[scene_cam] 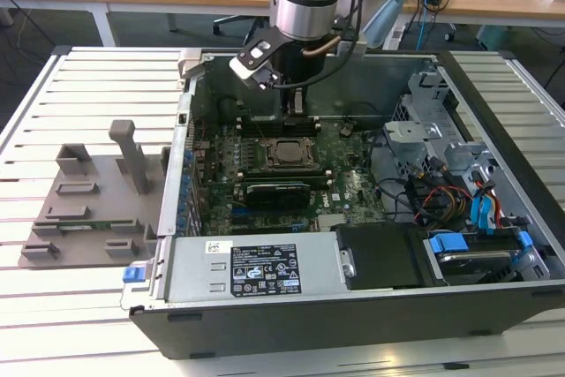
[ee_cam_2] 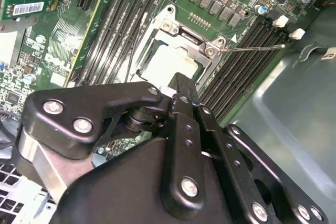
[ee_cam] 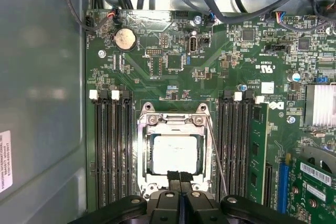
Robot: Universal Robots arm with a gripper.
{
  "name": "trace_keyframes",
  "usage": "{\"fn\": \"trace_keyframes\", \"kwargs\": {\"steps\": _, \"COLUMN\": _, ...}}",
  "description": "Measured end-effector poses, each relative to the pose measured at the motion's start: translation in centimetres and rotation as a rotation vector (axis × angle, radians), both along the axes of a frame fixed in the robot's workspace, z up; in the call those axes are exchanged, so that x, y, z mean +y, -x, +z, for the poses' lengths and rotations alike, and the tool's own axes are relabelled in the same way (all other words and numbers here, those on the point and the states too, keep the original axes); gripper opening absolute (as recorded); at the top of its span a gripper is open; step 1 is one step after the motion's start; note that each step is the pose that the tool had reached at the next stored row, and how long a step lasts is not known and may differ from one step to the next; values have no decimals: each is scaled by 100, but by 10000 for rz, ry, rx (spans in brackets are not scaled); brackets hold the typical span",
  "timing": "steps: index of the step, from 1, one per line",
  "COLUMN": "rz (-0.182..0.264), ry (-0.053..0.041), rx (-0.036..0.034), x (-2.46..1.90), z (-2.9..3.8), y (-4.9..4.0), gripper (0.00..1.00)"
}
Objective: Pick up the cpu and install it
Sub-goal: 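Close the cpu cover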
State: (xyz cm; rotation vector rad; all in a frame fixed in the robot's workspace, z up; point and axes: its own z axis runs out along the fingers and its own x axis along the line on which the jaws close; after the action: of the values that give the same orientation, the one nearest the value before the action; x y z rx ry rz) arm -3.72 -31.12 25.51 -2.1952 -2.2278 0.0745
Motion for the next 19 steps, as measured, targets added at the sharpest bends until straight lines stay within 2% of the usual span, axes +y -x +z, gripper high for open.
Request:
{"fn": "trace_keyframes", "kwargs": {"steps": 7, "rz": 1, "ry": -1, "rx": 0, "x": 0, "z": 68, "y": 0, "gripper": 11}}
{"fn": "trace_keyframes", "kwargs": {"steps": 19, "rz": 0, "ry": -18, "rx": 0, "x": 0, "z": 71, "y": 0, "gripper": 11}}
